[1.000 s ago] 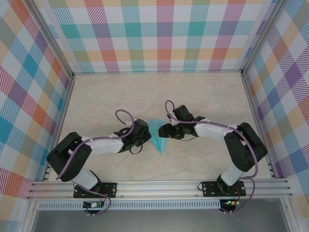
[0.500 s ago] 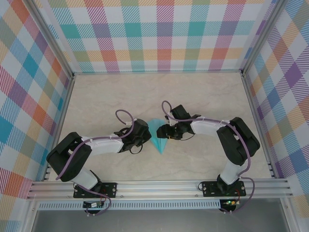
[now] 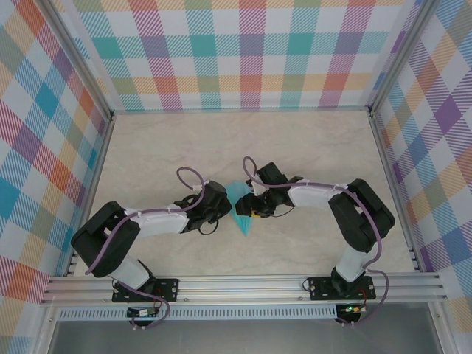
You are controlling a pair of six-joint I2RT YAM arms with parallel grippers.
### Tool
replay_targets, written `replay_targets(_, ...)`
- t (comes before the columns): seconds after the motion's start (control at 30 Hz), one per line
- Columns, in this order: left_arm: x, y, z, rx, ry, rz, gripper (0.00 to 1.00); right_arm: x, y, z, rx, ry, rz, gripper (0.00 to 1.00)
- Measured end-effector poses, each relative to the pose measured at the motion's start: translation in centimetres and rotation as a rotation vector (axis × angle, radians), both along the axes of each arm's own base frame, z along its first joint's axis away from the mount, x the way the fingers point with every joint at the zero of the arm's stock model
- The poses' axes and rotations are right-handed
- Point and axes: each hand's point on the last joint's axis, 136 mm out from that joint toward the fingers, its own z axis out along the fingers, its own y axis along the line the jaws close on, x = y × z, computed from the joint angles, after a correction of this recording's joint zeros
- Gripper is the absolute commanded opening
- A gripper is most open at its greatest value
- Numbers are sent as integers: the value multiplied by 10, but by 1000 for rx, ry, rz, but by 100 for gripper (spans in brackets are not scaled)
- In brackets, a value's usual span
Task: Fold a paper plane with a square sheet of paper (pick it up from the middle)
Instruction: Move the paper plane to the top-center of the table.
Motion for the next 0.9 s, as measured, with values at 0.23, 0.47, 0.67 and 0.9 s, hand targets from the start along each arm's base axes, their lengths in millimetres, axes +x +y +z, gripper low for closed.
replay_targets(0.23, 2, -3, 4, -19, -13, -6, 0, 1, 0, -5, -63, -32, -14, 54)
replay_targets(0.47, 2, -4, 5, -24, -14, -10, 4, 6, 1, -6, -109, -53, -40, 45)
replay_targets(0.67, 2, -4, 8, -28, -19, -8, 17, 9, 0, -12, -164, -51, -55, 34)
replay_targets(0.9, -3, 14, 16, 41, -7, 23, 42, 9, -10, -19, -248, -37, -82, 12)
